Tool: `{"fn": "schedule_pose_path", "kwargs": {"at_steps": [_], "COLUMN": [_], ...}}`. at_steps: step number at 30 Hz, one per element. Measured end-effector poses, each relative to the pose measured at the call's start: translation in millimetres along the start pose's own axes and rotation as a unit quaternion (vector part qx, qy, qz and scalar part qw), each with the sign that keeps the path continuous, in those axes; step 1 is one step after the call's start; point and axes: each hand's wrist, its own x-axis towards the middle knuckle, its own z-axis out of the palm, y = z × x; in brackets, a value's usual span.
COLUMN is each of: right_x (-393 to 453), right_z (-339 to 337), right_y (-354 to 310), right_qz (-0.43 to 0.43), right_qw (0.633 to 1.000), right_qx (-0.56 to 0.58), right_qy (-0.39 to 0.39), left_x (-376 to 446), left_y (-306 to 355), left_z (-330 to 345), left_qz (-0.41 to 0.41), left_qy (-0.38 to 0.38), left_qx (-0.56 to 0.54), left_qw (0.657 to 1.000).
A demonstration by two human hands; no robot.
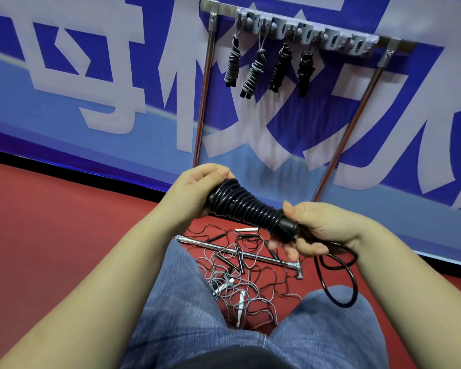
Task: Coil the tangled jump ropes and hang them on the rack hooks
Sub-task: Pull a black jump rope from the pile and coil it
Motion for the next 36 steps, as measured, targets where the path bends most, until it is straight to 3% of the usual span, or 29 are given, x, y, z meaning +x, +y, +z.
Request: {"fn": "schedule_pose_path", "kwargs": {"at_steps": [4,7,8,10,12,15,18,23,28,33,36], "right_x": [5.2,18.3,20.5,22.9,30.9,42.2,43.5,46.5,49.2,51.1,49.2], "right_z": [10.1,24.2,29.6,40.6,48.5,56.4,61.0,69.7,63.2,58.7,55.3], "right_y": [10.3,18.1,17.1,13.3,15.7,22.8,26.3,27.6,19.5,11.7,9.6], "right_qz": [-0.003,-0.083,-0.099,-0.106,-0.162,-0.24,-0.233,-0.257,-0.128,-0.138,-0.15], "right_qw": [0.993,0.969,0.966,0.948,0.879,0.797,0.796,0.819,0.847,0.845,0.839], "right_qx": [0.115,0.226,0.211,0.067,0.042,0.087,0.105,0.219,0.17,0.3,0.345], "right_qy": [0.005,0.048,0.111,0.291,0.445,0.548,0.549,0.465,0.488,0.421,0.394], "left_x": [1.4,2.3,2.8,2.4,-0.3,-2.4,-1.7,-1.5,-6.0,-16.2,-18.2], "left_y": [-8.4,-10.3,-11.5,-14.3,-17.1,-19.2,-20.6,-21.2,-27.1,-29.8,-38.0], "left_z": [1.6,4.4,5.3,8.8,15.7,26.0,31.7,38.2,40.4,36.1,33.1], "left_qz": [-0.01,-0.027,-0.041,-0.084,-0.134,-0.184,-0.201,-0.155,0.018,0.199,0.244], "left_qy": [-0.033,-0.038,-0.028,0.003,0.026,0.06,0.114,0.211,0.284,0.311,0.297], "left_qx": [-0.079,-0.13,-0.144,-0.172,-0.203,-0.238,-0.242,-0.147,0.028,0.173,0.221], "left_qw": [0.996,0.99,0.988,0.981,0.97,0.952,0.942,0.954,0.958,0.913,0.896]}}
